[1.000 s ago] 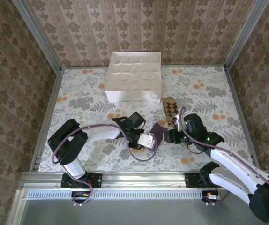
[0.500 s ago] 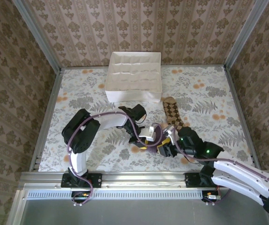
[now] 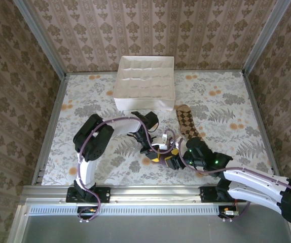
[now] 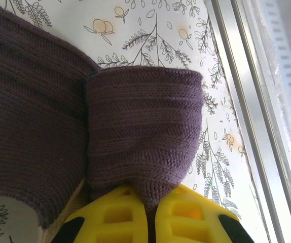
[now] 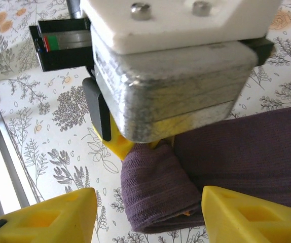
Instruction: Roll the socks
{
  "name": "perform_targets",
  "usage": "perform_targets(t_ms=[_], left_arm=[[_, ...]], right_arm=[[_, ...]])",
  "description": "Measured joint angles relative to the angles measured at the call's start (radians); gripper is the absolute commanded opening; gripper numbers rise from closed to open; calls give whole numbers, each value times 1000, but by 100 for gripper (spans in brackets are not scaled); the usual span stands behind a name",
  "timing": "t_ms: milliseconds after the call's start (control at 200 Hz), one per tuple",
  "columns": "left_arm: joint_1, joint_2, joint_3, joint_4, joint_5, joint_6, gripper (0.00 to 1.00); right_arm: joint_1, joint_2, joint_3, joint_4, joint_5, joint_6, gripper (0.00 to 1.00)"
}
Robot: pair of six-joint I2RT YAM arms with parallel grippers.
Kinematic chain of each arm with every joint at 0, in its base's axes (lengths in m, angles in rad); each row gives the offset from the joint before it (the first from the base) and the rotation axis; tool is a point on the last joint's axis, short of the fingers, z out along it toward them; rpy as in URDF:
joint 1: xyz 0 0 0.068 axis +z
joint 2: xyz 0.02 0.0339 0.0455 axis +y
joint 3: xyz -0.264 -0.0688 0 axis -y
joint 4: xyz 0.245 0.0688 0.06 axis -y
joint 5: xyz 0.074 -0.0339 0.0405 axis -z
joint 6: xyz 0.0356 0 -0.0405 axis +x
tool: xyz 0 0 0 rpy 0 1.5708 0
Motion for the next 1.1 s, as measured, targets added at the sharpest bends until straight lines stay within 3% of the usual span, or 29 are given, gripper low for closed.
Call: perform_targets(t_ms=[780,890,1035,1100], left_arm=[[37,75,58,-101,90,-6,0],[45,82,58,-108,99,-8,0],[54,82,56,-113,101,-22,0],[58,82,48,-110,104,-30,0]], right_arm=[[24,240,-84,315,3,-30,58],[24,269,-84,346,2,-30,53],[32,302,-84,375,6,-25,36],[38,317,-84,387,12,-25,36]])
